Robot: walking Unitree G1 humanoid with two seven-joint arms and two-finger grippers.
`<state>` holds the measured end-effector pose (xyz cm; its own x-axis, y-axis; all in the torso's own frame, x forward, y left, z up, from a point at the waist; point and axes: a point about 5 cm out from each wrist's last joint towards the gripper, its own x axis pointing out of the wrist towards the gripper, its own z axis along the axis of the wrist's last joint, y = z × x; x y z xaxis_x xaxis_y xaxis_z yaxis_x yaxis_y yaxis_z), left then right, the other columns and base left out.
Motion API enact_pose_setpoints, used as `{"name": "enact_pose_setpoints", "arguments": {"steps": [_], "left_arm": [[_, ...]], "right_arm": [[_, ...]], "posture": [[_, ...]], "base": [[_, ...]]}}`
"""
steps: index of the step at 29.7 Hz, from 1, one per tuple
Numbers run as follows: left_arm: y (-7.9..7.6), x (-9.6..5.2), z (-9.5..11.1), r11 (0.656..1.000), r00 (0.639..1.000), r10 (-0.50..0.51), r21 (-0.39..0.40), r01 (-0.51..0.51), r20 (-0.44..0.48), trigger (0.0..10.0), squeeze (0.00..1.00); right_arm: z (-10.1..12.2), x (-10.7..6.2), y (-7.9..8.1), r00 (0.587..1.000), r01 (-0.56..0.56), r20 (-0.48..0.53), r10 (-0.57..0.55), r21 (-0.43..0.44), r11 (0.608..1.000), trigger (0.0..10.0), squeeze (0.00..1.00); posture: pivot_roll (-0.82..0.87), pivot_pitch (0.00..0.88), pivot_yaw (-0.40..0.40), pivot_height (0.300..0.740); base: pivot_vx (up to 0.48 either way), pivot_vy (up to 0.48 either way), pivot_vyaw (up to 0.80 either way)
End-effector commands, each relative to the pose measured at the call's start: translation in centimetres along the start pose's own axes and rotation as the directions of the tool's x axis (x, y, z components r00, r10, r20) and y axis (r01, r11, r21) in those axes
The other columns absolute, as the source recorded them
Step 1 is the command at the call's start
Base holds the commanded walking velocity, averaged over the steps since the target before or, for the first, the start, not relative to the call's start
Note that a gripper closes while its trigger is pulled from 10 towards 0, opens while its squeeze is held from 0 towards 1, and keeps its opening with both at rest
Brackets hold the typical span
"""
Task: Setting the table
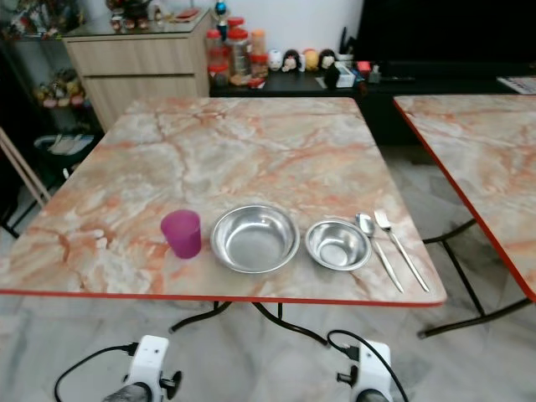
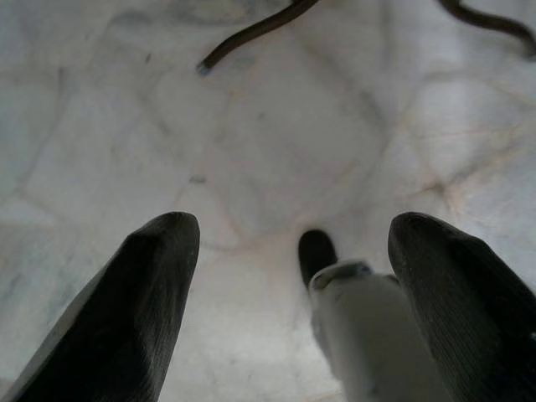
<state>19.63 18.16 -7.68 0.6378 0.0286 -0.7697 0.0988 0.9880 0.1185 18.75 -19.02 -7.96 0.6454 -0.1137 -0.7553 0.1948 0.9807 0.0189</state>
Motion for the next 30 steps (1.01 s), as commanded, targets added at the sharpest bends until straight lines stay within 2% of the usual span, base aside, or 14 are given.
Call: {"name": "enact_pose_setpoints", "arguments": {"steps": [1,10,15,17,20,24,25,26,27,30], "left_arm": [[-0.2,0.0,-0.1,1.0,1.0,0.002,-0.014,-0.002,0.0,10.0,0.0],[0.9,0.0,0.8,0.999,0.997,0.033,-0.019,-0.031,0.068,10.0,0.0],[2.3,-0.1,2.7,0.996,0.98,0.074,-0.055,-0.065,0.186,10.0,0.0],[2.4,-0.1,3.1,0.996,0.976,0.078,-0.06,-0.067,0.204,10.0,0.0],[2.6,-0.2,4.7,0.995,0.954,0.073,-0.087,-0.05,0.29,10.0,0.0],[2.7,-0.3,5.0,0.995,0.948,0.07,-0.091,-0.044,0.311,10.0,0.0],[2.8,-0.7,6.2,0.996,0.916,0.058,-0.08,-0.028,0.398,10.0,0.0],[3.2,-1.6,7.8,0.998,0.86,0.043,-0.065,-0.011,0.508,10.0,0.0],[3.5,-2.0,8.1,0.998,0.842,0.041,-0.06,-0.01,0.539,10.0,0.0],[3.9,-2.4,8.2,0.999,0.832,0.035,-0.042,-0.014,0.554,10.0,0.0]], "right_arm": [[-0.9,-0.2,-0.5,0.999,0.013,-0.031,-0.013,0.0,1.0,10.0,0.0],[-1.4,-0.4,-0.4,0.999,0.009,-0.044,-0.009,0.0,1.0,10.0,0.0],[-1.5,-0.4,-0.3,0.999,0.006,-0.046,-0.006,0.002,1.0,10.0,0.0],[-1.5,-0.4,-0.2,0.999,0.005,-0.045,-0.005,0.004,1.0,10.0,0.0],[-1.7,-0.4,-0.2,0.999,0.001,-0.048,-0.001,0.0,1.0,10.0,0.0],[-1.7,-0.4,-0.2,0.999,0.0,-0.049,0.0,-0.001,1.0,10.0,0.0],[-1.7,-0.4,-0.3,0.999,0.001,-0.048,-0.001,-0.003,1.0,10.0,0.0],[-1.6,-0.4,-0.4,0.999,0.001,-0.047,-0.001,-0.007,1.0,10.0,0.0],[-1.6,-0.4,-0.5,0.999,0.0,-0.047,0.0,-0.01,1.0,10.0,0.0],[-1.5,-0.4,-0.5,0.999,-0.003,-0.048,0.003,-0.016,1.0,10.0,0.0]], "posture": [[0.03,0.0,-0.009,0.74],[0.03,0.0,-0.005,0.74],[0.05,0.0,-0.001,0.74],[0.05,0.0,-0.001,0.74],[0.06,0.0,-0.002,0.74],[0.06,0.0,-0.002,0.74],[0.06,0.0,-0.001,0.74],[0.06,0.0,-0.004,0.74],[0.07,0.0,-0.009,0.74],[0.07,0.0,-0.014,0.74]], "base": [[0.0,0.0,0.0],[0.0,0.0,0.0],[0.0,0.0,0.0],[0.0,0.0,0.0],[0.0,0.0,0.0],[0.0,0.0,0.0],[0.0,0.0,0.0],[0.0,0.0,0.0],[0.0,0.0,0.0],[0.0,0.0,0.0]]}}
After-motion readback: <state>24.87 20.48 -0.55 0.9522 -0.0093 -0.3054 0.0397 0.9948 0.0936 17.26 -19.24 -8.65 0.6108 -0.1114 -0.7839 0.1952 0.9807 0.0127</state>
